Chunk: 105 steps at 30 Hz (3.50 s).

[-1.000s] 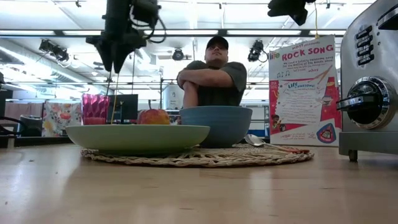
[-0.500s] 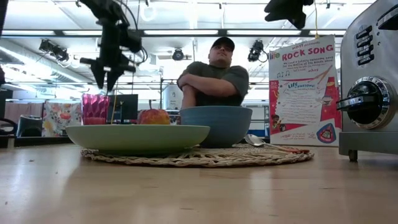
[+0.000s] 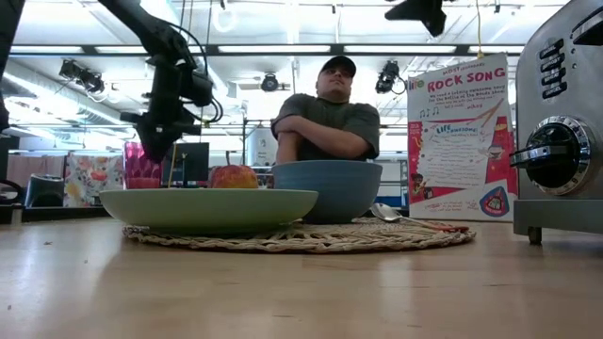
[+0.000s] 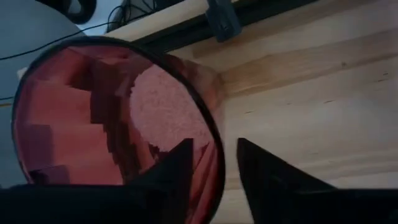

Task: Arrange a breakfast setting
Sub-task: Move the red cup to the top right of the table mat

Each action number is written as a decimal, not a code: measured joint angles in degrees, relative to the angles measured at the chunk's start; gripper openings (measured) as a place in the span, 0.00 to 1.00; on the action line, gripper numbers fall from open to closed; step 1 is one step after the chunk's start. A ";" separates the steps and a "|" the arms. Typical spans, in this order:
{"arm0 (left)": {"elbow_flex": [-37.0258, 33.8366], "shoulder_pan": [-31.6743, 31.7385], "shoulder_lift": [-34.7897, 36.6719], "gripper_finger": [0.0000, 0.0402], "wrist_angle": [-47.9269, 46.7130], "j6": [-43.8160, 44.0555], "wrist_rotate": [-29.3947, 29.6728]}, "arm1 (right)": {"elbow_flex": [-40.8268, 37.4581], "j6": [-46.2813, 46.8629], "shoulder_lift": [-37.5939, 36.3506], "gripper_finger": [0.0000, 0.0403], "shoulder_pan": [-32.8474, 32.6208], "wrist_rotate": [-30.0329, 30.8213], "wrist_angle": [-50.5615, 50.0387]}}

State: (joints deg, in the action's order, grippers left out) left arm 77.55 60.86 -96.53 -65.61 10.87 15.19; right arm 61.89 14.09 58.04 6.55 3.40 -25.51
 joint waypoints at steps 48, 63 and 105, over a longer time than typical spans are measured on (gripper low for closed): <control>28.58 -57.88 6.97 0.03 -18.26 -11.38 -6.33 | 2.45 -23.23 32.91 0.95 8.84 -23.20 38.57; 28.58 -62.17 6.90 0.03 -10.98 -18.53 -5.46 | 13.05 -24.83 41.29 0.92 6.20 -28.34 29.74; 28.64 -62.29 6.97 0.05 -5.04 -21.08 -5.67 | 12.90 -22.80 41.29 0.79 4.95 -25.94 26.85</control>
State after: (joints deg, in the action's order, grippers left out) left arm 106.19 -1.43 -89.56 -70.65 -10.21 9.52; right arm 74.78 -8.71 99.33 11.51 -22.55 1.34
